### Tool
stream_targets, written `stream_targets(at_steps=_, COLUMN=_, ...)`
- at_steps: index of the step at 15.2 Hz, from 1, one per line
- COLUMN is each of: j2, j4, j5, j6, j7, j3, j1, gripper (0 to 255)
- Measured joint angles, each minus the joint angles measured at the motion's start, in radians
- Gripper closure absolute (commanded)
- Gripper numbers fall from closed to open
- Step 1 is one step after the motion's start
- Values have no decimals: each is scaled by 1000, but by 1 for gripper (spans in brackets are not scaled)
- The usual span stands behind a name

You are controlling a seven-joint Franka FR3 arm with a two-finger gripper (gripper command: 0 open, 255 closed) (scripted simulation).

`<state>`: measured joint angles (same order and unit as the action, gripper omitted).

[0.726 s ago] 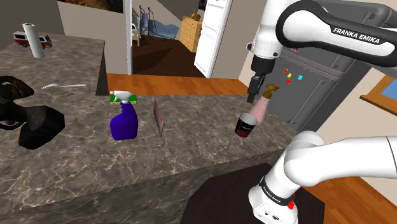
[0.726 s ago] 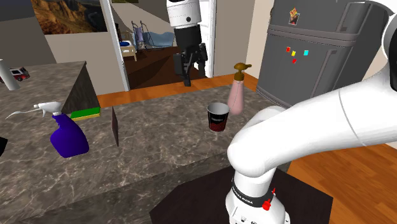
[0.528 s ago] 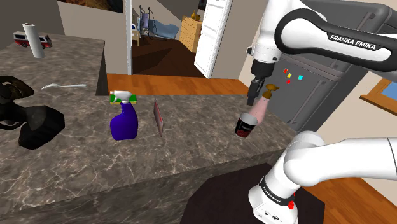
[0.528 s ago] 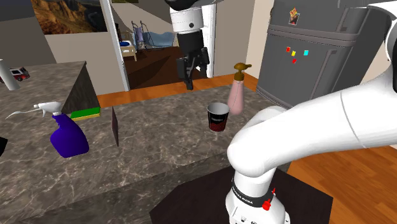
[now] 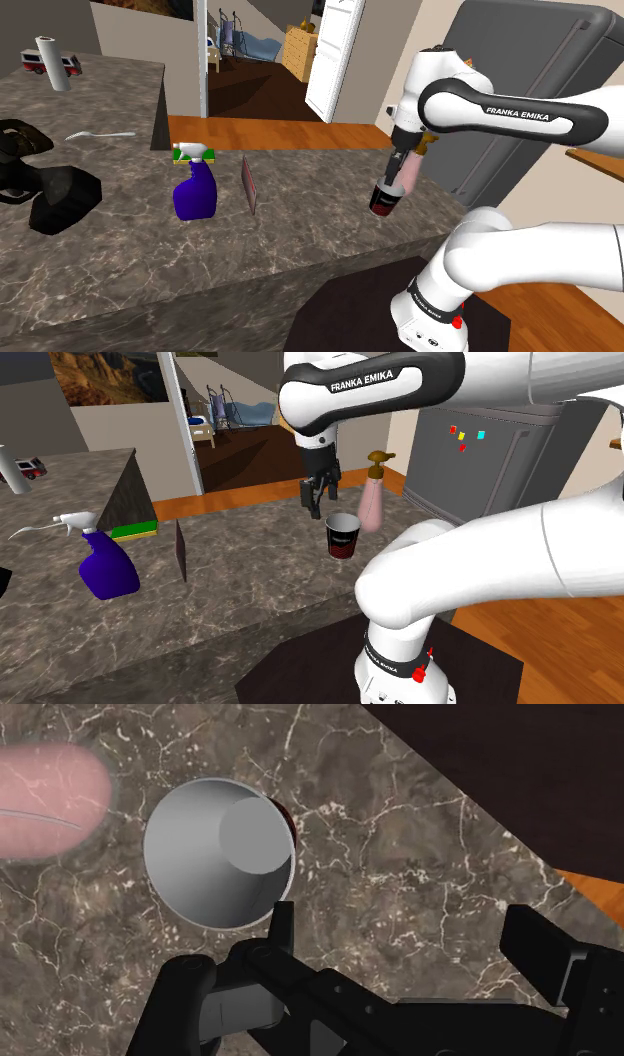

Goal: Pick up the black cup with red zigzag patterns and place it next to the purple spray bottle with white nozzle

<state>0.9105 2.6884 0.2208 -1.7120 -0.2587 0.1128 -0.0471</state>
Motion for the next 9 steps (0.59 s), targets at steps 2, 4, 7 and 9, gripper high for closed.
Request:
stream_targets(at_steps=2, j2=2, j4=55, j5=36, j6=-68, j7=-17, j3=29, j1=-19, gripper=0)
stream_targets(at_steps=4, j2=6, j4=112, j5=73, j6=-137, j7=-31, j3=56, j1=-39, gripper=0)
stream_targets(at_steps=7, j2=-33, j4=175, j5=137, j6=-262, j7=-54, j3=107, j1=-74, gripper=0)
stream_targets(at_steps=9, j2=-54, j4=202, j5=166, j6=-319, j7=-64, j3=132, j1=-92, gripper=0)
